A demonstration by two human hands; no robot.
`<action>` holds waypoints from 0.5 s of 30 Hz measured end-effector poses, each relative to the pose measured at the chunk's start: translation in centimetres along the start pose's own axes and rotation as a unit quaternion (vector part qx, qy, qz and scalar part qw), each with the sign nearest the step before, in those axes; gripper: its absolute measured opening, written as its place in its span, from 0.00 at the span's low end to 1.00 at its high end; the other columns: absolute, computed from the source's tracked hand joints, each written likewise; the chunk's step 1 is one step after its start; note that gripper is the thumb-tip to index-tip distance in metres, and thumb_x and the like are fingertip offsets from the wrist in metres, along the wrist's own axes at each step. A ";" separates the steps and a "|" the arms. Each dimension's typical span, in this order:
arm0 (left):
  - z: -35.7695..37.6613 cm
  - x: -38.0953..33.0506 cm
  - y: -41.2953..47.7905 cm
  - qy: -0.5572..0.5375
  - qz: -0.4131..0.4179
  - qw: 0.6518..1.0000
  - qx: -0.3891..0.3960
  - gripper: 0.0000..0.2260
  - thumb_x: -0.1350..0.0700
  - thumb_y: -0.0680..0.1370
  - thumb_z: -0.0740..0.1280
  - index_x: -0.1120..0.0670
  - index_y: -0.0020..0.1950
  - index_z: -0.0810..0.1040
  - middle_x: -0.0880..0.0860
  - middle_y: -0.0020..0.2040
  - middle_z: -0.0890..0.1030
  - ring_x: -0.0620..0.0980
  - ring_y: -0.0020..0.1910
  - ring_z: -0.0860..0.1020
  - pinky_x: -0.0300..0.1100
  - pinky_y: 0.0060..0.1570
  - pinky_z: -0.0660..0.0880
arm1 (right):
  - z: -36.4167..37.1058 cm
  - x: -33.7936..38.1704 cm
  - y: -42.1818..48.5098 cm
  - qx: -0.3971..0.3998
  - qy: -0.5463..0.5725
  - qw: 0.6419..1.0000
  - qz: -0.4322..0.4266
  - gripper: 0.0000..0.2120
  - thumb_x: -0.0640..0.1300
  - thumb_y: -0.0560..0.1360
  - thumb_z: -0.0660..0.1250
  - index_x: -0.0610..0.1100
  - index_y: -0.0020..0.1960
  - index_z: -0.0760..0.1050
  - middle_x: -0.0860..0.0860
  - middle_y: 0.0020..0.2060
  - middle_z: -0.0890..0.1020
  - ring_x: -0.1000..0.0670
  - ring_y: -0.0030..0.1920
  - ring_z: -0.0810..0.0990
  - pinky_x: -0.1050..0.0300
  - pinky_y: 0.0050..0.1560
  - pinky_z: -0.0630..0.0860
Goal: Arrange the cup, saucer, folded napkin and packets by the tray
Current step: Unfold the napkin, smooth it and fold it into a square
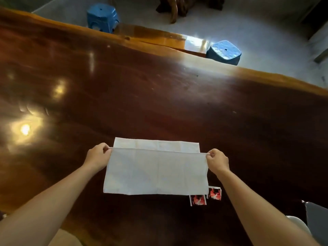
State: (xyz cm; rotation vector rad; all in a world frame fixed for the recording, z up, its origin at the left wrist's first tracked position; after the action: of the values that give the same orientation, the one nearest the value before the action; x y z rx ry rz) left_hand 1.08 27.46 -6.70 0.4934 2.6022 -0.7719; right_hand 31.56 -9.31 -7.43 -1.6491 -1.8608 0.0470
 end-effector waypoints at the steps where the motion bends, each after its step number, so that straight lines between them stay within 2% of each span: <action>1: 0.4 -0.2 0.8 -0.010 0.000 1.000 -0.005 0.09 0.53 0.81 0.63 0.54 0.43 0.76 0.53 0.42 0.80 0.55 0.43 0.77 0.48 0.41 0.72 | 0.6 -0.1 0.7 0.001 0.018 1.000 0.010 0.07 0.43 0.80 0.60 0.44 0.52 0.77 0.49 0.45 0.78 0.49 0.46 0.75 0.56 0.44 0.69; 4: 1.6 -0.3 3.1 -0.048 -0.005 0.999 -0.019 0.10 0.53 0.82 0.61 0.56 0.43 0.75 0.54 0.40 0.80 0.56 0.41 0.77 0.48 0.38 0.69 | 2.4 -0.3 2.6 -0.003 0.066 0.997 0.032 0.07 0.43 0.81 0.58 0.43 0.51 0.74 0.48 0.44 0.78 0.46 0.47 0.76 0.54 0.45 0.69; 7: 3.1 0.4 5.5 -0.058 -0.018 0.998 -0.023 0.11 0.51 0.83 0.58 0.53 0.44 0.73 0.55 0.40 0.80 0.56 0.39 0.79 0.52 0.39 0.75 | 4.0 0.0 4.6 -0.019 0.095 0.995 0.036 0.08 0.45 0.82 0.56 0.43 0.50 0.72 0.49 0.41 0.77 0.45 0.46 0.76 0.52 0.44 0.69; 9: 4.2 0.9 6.5 -0.044 -0.027 0.998 -0.021 0.11 0.51 0.84 0.57 0.53 0.45 0.72 0.55 0.40 0.79 0.55 0.38 0.78 0.51 0.38 0.76 | 5.0 0.0 5.5 -0.027 0.106 0.993 0.047 0.09 0.46 0.82 0.55 0.42 0.51 0.72 0.49 0.40 0.77 0.44 0.46 0.76 0.51 0.44 0.70; 12: 5.1 1.4 7.5 -0.018 -0.028 0.999 -0.028 0.11 0.51 0.84 0.58 0.56 0.47 0.73 0.55 0.41 0.79 0.55 0.39 0.76 0.48 0.38 0.70 | 6.2 -0.2 6.7 -0.044 0.084 0.993 0.071 0.12 0.50 0.83 0.55 0.43 0.50 0.71 0.48 0.40 0.78 0.43 0.44 0.78 0.46 0.45 0.76; 15: 5.5 1.8 8.5 -0.007 -0.017 0.999 -0.039 0.12 0.50 0.84 0.58 0.56 0.47 0.73 0.55 0.41 0.79 0.56 0.41 0.77 0.48 0.37 0.70 | 6.7 -0.4 7.5 -0.064 0.032 0.994 0.082 0.14 0.53 0.83 0.54 0.44 0.49 0.71 0.47 0.39 0.78 0.43 0.42 0.79 0.44 0.45 0.79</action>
State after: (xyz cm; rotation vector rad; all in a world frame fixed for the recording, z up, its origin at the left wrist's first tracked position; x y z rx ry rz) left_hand 4.56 31.34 -15.58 0.4217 2.6229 -0.6802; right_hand 34.97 -5.52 -16.11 -1.8667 -1.7082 -0.0558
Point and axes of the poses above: each hand's wrist, its own y-axis towards the middle knuckle, its own z-axis out of the palm, x = y × z, the point moved 9 cm from there along y, towards the middle knuckle
